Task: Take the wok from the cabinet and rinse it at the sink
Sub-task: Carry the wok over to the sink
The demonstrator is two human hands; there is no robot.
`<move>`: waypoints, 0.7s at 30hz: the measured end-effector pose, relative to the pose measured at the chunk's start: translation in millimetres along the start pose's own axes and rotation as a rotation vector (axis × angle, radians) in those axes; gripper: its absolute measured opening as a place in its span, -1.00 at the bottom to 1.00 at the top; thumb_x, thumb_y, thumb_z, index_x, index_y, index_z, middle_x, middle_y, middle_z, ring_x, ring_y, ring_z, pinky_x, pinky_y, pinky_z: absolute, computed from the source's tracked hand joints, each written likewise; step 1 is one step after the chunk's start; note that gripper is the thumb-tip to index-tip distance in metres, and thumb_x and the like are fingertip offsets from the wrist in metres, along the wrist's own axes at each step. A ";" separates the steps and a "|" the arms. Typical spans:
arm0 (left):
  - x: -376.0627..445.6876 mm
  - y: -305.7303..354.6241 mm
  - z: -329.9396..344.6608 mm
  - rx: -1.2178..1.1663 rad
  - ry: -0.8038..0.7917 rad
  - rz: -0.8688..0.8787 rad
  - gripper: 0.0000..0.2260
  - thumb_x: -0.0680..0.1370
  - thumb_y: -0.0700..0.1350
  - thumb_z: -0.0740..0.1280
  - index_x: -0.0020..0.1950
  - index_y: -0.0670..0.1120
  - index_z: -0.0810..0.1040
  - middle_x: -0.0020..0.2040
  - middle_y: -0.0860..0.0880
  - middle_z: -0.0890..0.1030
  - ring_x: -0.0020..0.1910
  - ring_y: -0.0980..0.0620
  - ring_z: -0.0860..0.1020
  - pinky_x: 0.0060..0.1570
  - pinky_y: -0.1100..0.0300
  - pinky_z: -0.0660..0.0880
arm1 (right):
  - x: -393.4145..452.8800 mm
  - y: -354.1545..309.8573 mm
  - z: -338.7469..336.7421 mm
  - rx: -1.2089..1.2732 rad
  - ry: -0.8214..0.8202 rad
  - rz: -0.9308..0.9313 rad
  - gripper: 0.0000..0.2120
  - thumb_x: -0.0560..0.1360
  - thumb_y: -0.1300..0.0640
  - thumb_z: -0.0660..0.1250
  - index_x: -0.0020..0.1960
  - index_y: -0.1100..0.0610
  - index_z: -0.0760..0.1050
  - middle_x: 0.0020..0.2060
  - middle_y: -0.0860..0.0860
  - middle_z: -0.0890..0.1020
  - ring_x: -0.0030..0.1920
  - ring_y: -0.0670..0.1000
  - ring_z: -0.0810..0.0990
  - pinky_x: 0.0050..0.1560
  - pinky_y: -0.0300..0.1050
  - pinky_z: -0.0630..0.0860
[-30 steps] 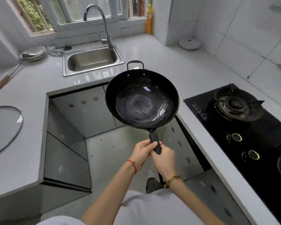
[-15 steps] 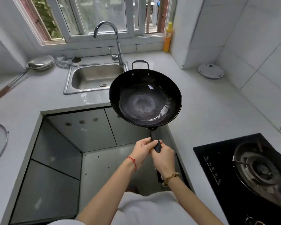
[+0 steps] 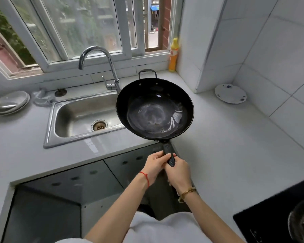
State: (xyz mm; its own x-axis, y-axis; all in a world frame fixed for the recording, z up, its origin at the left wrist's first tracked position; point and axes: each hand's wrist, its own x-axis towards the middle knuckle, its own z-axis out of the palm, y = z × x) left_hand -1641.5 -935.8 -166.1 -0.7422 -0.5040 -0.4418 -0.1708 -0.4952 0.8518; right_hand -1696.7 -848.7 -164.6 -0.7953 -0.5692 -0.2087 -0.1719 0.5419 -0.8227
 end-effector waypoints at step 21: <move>204.0 91.5 -14.6 -0.096 -0.037 -0.114 -0.75 0.62 -0.27 0.26 0.25 -0.34 0.54 0.11 -0.19 0.62 -0.05 0.07 0.62 -0.07 0.35 0.59 | 211.4 -55.7 13.9 -0.076 0.017 0.072 -0.89 0.52 0.13 0.33 -0.05 0.14 0.61 -0.29 0.01 0.63 -0.30 -0.05 0.60 -0.42 -0.35 0.37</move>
State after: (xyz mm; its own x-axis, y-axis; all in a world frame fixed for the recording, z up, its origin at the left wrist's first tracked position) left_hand -1799.1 -1094.3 -182.4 -0.7455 -0.4150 -0.5216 -0.1938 -0.6138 0.7653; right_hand -1847.2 -1007.8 -170.2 -0.8168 -0.5169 -0.2562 -0.1571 0.6266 -0.7634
